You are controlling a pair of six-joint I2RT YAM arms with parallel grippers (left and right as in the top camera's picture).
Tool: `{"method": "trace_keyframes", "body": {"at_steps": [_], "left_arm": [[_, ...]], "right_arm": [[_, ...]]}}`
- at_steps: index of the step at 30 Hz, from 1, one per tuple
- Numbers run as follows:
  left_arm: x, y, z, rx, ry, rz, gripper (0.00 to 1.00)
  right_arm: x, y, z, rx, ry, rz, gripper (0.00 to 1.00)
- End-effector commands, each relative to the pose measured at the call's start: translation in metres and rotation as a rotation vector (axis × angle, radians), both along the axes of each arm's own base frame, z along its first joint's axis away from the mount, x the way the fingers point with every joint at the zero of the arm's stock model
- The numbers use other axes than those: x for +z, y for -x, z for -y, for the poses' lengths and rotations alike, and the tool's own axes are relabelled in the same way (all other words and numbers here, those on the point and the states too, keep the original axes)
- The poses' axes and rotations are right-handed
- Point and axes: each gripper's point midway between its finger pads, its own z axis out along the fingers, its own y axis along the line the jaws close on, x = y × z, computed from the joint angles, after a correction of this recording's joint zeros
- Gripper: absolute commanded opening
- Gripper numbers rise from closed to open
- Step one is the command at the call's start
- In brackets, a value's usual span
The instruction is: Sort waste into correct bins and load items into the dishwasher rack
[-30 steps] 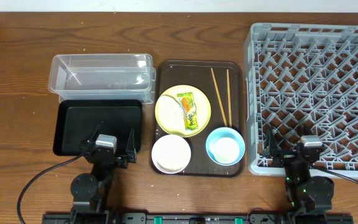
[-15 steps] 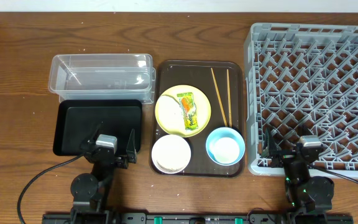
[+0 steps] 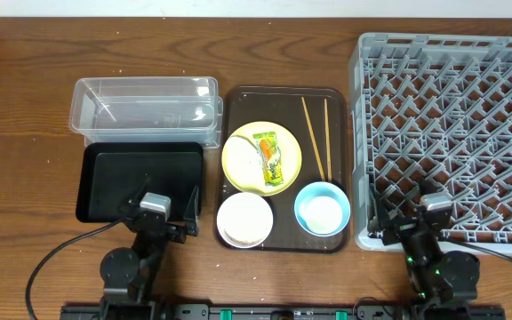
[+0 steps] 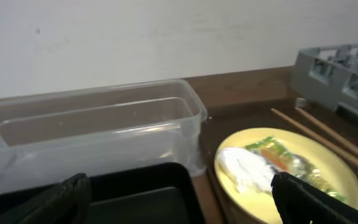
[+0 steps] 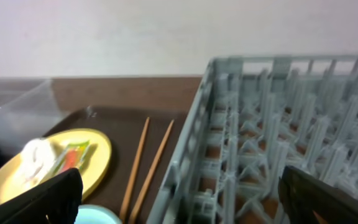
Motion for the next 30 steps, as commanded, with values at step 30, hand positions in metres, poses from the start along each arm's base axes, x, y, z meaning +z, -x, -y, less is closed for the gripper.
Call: {"method": "trace_keyframes", "body": {"at_steps": [30], "left_arm": [[0.011,-0.001,0.110,-0.340,0.256,-1.050,0.86]], "right_arm": [[0.065,-0.039,-0.051,0.283,-0.097,-0.711,0.99]]}}
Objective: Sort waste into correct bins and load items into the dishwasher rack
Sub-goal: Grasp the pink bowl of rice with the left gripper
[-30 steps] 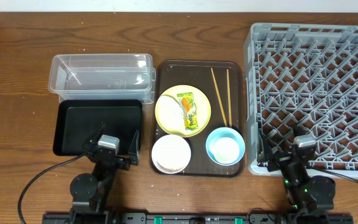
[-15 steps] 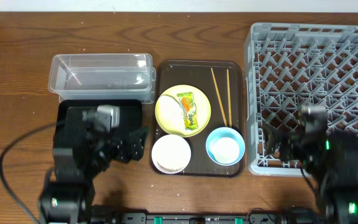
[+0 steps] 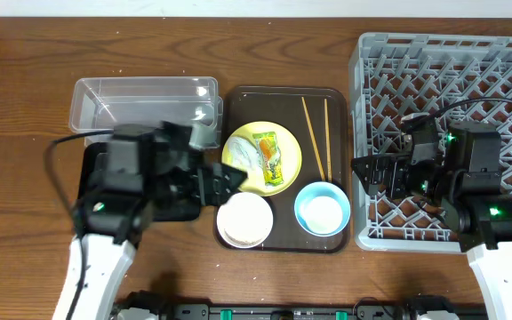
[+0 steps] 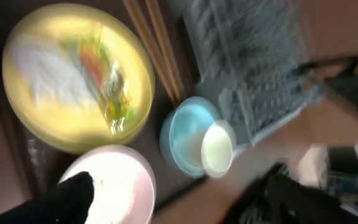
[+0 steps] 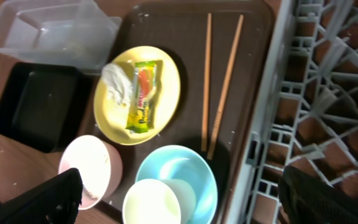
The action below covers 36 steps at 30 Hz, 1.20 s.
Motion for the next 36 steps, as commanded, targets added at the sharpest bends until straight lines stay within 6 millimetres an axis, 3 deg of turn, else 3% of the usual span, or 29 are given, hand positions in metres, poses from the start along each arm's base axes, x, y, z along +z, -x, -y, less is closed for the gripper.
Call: {"method": "trace_keyframes", "body": {"at_steps": [1,3,8,15,19,25,27,36], "left_arm": [[-0.040,0.006,-0.002,0.015,-0.227,-0.079,0.82],[-0.067,0.014,0.003,0.009,-0.345,-0.133,0.79],[-0.102,0.018,0.019,0.033,-0.504,-0.183,0.73],[-0.148,0.023,0.054,0.020,-0.562,-0.259,0.56],[-0.168,0.026,0.066,-0.017,-0.585,-0.270,0.41],[-0.181,0.029,0.070,-0.029,-0.603,-0.288,0.24],[-0.184,0.032,0.071,-0.038,-0.612,-0.295,0.06],[-0.166,0.033,0.080,-0.057,-0.592,-0.286,0.06]], "right_arm": [[0.016,-0.001,-0.004,0.028,-0.027,0.041,0.99],[0.015,-0.001,-0.004,0.025,-0.024,0.040,0.99],[0.014,-0.001,-0.002,0.018,-0.017,0.035,0.99],[0.012,0.002,-0.002,0.013,-0.019,0.017,0.99],[0.010,0.003,-0.002,0.013,-0.019,0.008,0.99],[0.010,0.003,-0.002,0.012,-0.019,0.008,0.99],[0.010,0.003,-0.002,0.012,-0.019,0.008,0.99],[0.010,0.003,-0.002,0.012,-0.019,0.008,0.99]]}}
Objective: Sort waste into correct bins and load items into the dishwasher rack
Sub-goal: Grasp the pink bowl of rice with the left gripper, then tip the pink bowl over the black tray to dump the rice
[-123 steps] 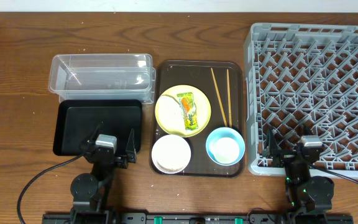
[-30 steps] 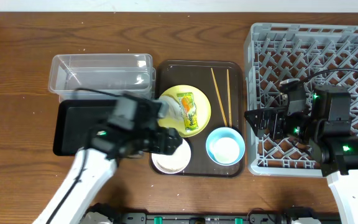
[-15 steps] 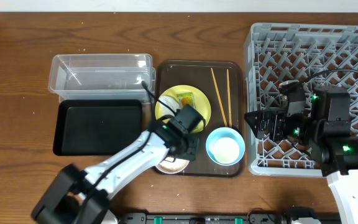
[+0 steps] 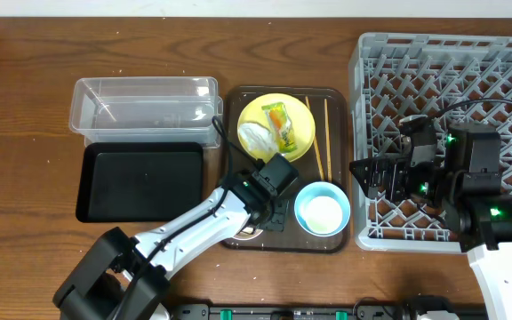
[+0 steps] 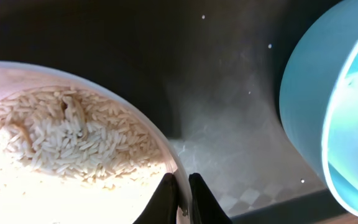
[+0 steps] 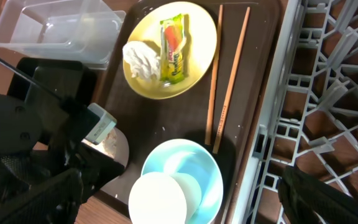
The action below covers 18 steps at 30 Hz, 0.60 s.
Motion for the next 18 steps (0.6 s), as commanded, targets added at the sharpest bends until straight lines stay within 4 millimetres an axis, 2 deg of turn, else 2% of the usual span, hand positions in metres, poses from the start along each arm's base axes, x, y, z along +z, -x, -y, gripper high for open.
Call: {"method": "trace_keyframes", "body": {"at_steps": [1,4,10,13,18], "left_arm": [[0.011,0.002,0.007,-0.009,0.022,-0.019,0.06],[0.032,-0.001,0.003,-0.001,0.010,-0.013,0.06],[0.092,-0.022,-0.014,0.000,0.116,0.053,0.06],[0.119,-0.039,-0.034,0.046,0.248,0.074,0.06],[0.146,-0.062,-0.074,0.108,0.495,0.062,0.06]], "right_arm": [[0.012,-0.002,0.000,0.004,-0.011,0.032,0.99],[0.012,-0.002,0.000,0.003,-0.009,0.033,0.99],[0.011,-0.004,0.003,-0.012,0.009,0.034,0.99],[0.011,-0.004,0.004,-0.012,0.009,0.033,0.99],[0.011,-0.004,0.004,-0.013,0.009,0.033,0.99]]}}
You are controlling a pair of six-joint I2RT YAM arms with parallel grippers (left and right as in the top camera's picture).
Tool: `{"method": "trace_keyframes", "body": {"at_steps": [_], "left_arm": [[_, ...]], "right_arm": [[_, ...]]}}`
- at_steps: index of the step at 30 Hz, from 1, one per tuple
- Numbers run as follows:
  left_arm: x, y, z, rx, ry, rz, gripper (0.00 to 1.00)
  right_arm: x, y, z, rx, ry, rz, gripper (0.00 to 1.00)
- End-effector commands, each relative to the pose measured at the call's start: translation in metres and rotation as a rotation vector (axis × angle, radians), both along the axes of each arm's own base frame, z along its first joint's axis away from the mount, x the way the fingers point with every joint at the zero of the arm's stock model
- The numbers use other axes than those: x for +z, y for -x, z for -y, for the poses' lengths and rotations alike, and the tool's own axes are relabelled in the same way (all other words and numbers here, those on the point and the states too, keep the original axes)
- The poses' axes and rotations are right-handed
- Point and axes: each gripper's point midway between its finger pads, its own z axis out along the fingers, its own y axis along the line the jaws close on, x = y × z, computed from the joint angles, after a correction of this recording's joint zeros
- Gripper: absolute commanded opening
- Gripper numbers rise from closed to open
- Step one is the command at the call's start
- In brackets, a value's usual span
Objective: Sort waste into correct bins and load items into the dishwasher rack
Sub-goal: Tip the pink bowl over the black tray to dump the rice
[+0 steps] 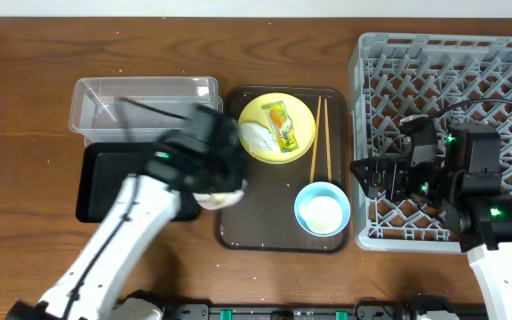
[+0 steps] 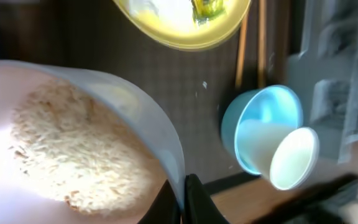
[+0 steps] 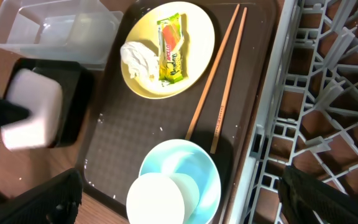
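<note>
My left gripper [image 2: 184, 200] is shut on the rim of a pale bowl of rice [image 2: 73, 143], held tilted in the air. Overhead, the left gripper [image 1: 223, 182] and rice bowl [image 1: 212, 200] hang over the brown tray's [image 1: 274, 233] left edge, next to the black bin [image 1: 105, 182]. A yellow plate [image 1: 278, 124] with a snack wrapper [image 1: 280, 118] and crumpled tissue [image 1: 256, 138] lies at the tray's back. Chopsticks [image 1: 320, 133] lie beside it. A blue bowl [image 1: 323, 209] holds a white cup [image 3: 157, 199]. My right gripper [image 1: 372, 178] is open at the grey rack's [image 1: 452, 89] left edge.
A clear plastic bin [image 1: 140, 107] stands behind the black bin. The rack fills the right side of the table, its near wall close to the tray. Cables run from the right arm above the rack.
The rice bowl was on the tray's front left with my left gripper shut on its rim. Now it is off the tray, further left by the black bin. One chopstick lies more slanted.
Both arms stood low at the table's front edge, the plate mid-tray. Then both were raised, left over the black bin, right at the rack. Then the plate lay at the tray's back and my left gripper held the rice bowl's rim, now lifted clear.
</note>
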Motion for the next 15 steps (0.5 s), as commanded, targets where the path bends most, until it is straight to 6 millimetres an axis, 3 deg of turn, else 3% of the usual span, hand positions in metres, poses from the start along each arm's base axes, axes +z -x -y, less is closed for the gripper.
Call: {"method": "trace_keyframes", "body": {"at_steps": [1,10,15], "left_arm": [[0.023,-0.008,-0.012,-0.061,0.226,0.018,0.06],[0.051,-0.030,-0.085,0.048,0.759,0.080,0.06],[0.041,-0.043,-0.121,0.197,0.905,0.064,0.06]], "right_arm": [[0.011,-0.003,0.002,-0.006,0.001,0.032,0.99],[0.009,0.000,0.002,-0.006,0.002,0.015,0.99],[0.007,0.002,0.002,-0.006,0.003,0.001,0.99]]}}
